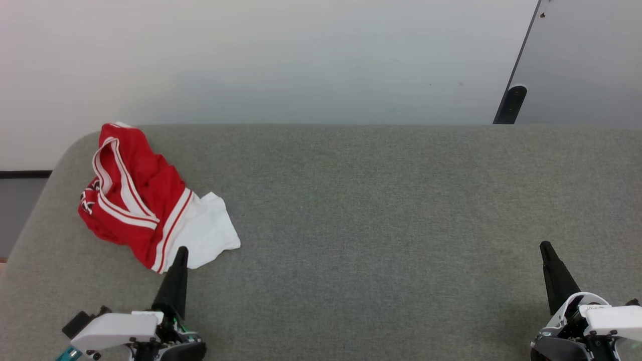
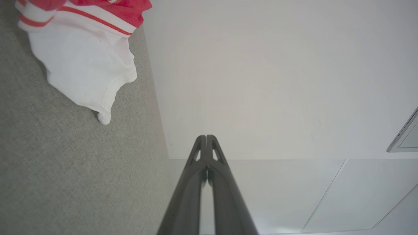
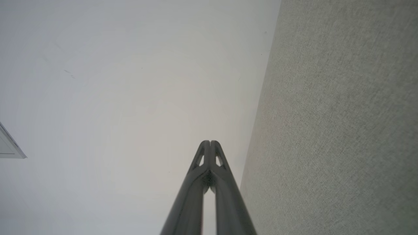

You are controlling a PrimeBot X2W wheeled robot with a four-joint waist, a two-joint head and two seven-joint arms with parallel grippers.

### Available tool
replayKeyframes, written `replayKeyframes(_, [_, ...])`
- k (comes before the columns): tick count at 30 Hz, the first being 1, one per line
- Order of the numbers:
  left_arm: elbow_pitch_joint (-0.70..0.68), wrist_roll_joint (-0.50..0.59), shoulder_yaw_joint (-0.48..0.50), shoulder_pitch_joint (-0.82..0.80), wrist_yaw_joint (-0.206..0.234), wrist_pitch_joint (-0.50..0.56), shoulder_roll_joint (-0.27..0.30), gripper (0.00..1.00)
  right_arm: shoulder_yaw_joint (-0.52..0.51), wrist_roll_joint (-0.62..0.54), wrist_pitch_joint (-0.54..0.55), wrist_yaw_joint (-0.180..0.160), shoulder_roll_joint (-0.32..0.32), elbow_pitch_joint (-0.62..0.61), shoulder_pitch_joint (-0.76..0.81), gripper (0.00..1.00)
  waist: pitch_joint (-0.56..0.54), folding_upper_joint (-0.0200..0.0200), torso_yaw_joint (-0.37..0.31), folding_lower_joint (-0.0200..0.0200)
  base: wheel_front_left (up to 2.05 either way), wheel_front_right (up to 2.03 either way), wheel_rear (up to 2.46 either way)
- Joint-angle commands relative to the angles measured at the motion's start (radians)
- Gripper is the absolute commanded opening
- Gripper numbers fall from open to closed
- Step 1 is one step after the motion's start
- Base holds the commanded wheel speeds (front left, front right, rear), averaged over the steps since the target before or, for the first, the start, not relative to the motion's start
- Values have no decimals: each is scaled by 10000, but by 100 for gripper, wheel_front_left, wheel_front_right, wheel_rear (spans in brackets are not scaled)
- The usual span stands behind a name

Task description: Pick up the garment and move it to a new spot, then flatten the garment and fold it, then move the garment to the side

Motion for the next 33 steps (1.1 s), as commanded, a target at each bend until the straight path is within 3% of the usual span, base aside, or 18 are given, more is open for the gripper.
replayKeyframes(1, [-25,-33,9,84,-55,13,-5,0,-5,39,1,-3,-1,-33,68,0,0,-1,0,0,0,0,0])
replayKeyframes(12, [-25,-33,8,85,-55,12,-5,0,-4,39,1,-3,-1,-33,67,0,0,-1,0,0,0,0,0])
replayKeyframes(13, [-1,0,-1,-1,0,0,0,100,0,-1,0,0,0,-1,0,100,0,-1,0,0,0,0,0])
replayKeyframes(20, [581,4,-56,501,8,-17,-139,100,15,-12,-5,0,89,591,415,100,-2,-1,-1,0,0,0,0])
replayKeyframes(33, [459,109,-456,132,42,-274,-102,100,164,-376,-175,0,33,574,43,100,-83,-1,-27,0,0,0,0])
